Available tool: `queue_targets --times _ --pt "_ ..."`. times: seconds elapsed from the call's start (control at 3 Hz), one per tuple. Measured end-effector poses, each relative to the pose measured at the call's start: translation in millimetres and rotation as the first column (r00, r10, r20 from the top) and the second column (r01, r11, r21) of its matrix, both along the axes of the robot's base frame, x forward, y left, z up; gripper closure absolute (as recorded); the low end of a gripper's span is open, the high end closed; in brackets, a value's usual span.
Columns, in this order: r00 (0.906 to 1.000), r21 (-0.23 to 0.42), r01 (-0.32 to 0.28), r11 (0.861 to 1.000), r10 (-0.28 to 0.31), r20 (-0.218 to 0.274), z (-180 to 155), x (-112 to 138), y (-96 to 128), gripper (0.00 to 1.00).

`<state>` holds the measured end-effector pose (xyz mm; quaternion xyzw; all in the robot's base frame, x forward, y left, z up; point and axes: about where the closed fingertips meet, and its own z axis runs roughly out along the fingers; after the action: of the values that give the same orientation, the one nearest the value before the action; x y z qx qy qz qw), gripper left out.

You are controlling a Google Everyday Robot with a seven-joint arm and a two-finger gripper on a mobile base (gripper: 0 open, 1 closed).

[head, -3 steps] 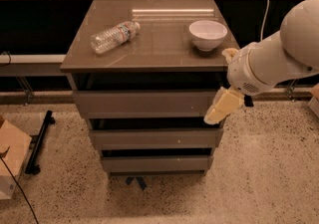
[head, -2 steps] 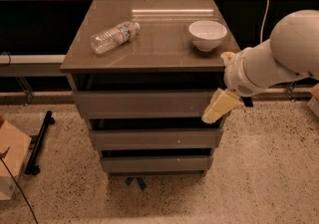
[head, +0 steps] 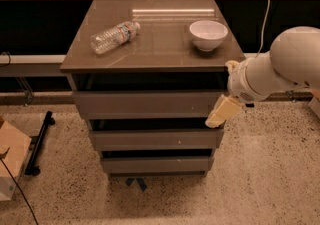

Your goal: Open top drawer

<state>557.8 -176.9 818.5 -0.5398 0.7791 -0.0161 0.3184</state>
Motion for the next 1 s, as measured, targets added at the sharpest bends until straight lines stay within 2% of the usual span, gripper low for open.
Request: queue_targets --times 0.67,1.0 --pt "0.9997 -0.059 0.019 0.998 -0.018 0.016 -24.1 8.6 -1.7 0.00" --pt "0.9991 -0.053 0.038 0.998 -0.038 0.018 -46.2 20.3 -7.5 0.00"
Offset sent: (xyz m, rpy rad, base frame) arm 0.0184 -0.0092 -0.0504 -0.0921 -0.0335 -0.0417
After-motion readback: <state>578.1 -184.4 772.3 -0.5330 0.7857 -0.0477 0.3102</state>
